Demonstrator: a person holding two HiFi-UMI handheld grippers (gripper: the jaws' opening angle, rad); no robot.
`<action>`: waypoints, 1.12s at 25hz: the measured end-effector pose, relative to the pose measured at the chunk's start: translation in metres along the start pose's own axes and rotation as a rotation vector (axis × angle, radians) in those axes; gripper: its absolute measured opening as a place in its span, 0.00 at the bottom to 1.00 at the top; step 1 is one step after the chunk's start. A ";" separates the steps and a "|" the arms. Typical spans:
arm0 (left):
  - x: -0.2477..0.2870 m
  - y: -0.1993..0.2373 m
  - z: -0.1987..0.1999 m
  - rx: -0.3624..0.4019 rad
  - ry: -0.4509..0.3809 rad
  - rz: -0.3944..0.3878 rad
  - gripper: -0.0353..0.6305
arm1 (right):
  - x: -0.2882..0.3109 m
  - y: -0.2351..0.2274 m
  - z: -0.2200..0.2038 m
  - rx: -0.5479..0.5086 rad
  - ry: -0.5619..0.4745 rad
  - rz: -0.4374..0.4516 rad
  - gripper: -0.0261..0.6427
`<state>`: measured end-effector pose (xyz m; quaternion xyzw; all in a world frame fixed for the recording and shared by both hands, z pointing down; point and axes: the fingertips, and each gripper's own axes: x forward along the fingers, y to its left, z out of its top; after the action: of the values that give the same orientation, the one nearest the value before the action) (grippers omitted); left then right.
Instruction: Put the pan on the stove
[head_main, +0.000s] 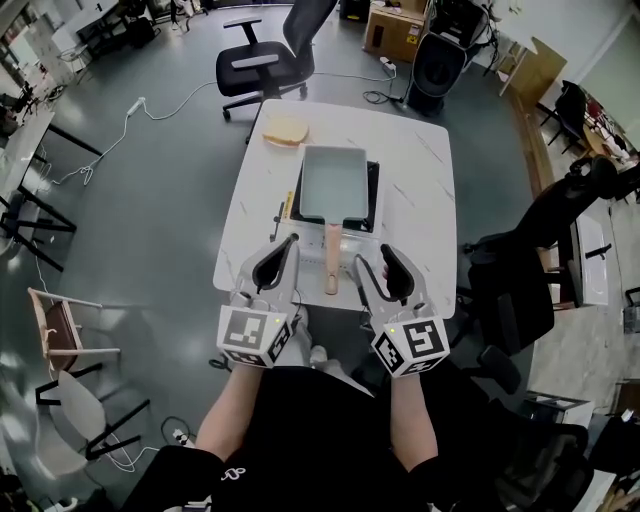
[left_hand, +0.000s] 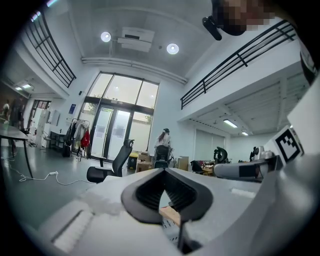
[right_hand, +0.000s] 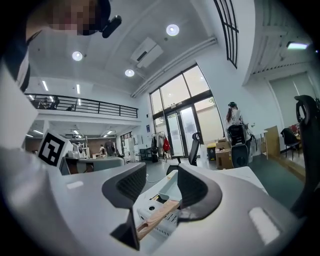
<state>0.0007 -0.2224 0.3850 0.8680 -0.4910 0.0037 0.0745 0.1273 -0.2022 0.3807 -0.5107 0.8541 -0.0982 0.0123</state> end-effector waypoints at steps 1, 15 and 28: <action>-0.003 -0.003 0.001 0.000 -0.005 0.000 0.05 | -0.004 0.002 0.001 -0.006 -0.005 -0.002 0.31; -0.026 -0.038 0.007 0.021 -0.044 0.002 0.05 | -0.031 0.017 0.003 -0.045 -0.034 -0.037 0.16; -0.025 -0.045 0.006 0.032 -0.044 -0.007 0.05 | -0.029 0.012 0.002 -0.026 -0.043 -0.075 0.02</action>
<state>0.0251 -0.1789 0.3713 0.8707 -0.4893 -0.0078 0.0497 0.1305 -0.1719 0.3745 -0.5446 0.8350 -0.0766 0.0205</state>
